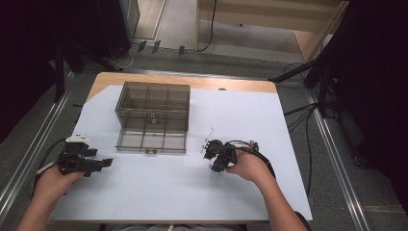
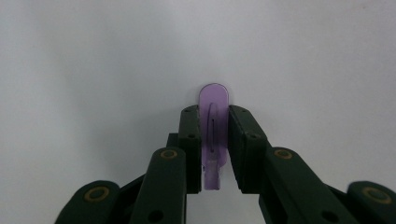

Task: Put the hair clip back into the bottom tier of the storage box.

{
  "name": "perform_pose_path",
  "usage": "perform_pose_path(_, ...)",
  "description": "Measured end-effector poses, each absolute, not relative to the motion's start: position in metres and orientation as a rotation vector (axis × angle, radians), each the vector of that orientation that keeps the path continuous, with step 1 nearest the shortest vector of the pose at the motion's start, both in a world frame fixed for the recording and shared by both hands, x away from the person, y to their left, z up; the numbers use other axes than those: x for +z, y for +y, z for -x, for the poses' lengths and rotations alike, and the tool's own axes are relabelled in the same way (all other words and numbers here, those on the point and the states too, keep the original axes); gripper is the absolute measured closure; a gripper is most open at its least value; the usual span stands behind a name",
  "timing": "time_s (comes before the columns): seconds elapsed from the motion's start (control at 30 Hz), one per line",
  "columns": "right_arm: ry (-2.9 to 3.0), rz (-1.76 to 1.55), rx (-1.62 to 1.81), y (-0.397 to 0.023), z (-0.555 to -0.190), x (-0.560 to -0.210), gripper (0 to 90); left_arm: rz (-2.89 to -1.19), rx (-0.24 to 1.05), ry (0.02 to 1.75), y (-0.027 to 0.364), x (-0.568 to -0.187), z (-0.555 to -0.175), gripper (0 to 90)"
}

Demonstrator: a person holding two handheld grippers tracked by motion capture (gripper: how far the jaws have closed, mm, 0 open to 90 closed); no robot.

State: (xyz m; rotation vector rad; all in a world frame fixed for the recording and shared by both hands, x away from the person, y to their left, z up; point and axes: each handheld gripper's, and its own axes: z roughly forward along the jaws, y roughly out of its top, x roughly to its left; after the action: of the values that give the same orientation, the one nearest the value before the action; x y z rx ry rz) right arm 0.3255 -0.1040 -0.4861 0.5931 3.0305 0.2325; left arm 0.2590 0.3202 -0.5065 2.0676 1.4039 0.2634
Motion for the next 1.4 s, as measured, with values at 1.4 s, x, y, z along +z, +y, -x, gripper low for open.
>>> perform_pose_path(1.4,2.661,-0.936,0.843,-0.145,-0.342,-0.447,77.3,-2.094,0.249,1.358,0.311,-0.505,-0.272,23.5)
